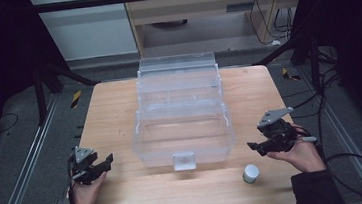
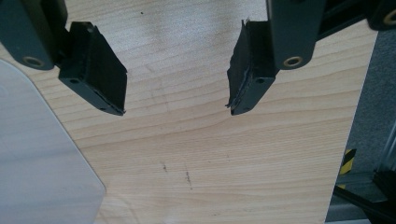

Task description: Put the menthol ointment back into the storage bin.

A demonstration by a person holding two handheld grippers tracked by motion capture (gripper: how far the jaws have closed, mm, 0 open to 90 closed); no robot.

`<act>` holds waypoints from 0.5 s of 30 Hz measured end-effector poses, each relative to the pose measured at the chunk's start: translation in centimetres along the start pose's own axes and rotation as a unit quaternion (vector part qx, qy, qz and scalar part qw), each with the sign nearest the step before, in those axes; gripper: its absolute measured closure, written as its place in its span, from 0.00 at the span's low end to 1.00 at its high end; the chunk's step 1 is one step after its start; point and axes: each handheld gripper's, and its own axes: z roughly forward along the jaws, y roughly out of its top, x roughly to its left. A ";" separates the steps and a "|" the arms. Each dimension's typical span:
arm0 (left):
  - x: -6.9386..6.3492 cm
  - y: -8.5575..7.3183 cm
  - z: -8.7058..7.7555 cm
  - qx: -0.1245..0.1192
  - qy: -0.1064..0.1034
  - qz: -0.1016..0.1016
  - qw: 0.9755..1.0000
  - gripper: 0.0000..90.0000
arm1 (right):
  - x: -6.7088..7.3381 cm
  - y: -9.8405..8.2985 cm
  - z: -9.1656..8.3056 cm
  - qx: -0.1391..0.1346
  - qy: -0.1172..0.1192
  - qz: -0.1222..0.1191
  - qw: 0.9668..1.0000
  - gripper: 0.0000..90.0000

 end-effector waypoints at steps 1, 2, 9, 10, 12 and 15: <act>0.0 0.0 0.0 0.000 0.000 0.000 1.000 0.41 | 0.1 0.1 0.2 0.007 0.007 -0.003 1.000 0.35; 0.0 0.0 0.0 0.000 0.000 -0.001 1.000 0.41 | 0.2 0.1 0.3 0.011 0.013 -0.004 1.000 0.34; 0.0 0.0 0.0 0.001 0.000 0.001 1.000 0.41 | 0.5 0.0 0.5 0.034 0.034 -0.012 0.999 0.33; 0.0 0.0 0.0 0.001 0.000 0.001 1.000 0.41 | 0.6 0.0 0.5 0.038 0.037 -0.017 0.998 0.33; 0.0 0.0 0.0 0.001 0.000 0.001 1.000 0.41 | 0.6 0.0 0.4 0.040 0.039 -0.022 0.998 0.33; 0.0 0.0 0.1 0.003 0.000 0.002 1.000 0.41 | 1.2 0.2 0.3 0.050 0.048 -0.039 0.997 0.33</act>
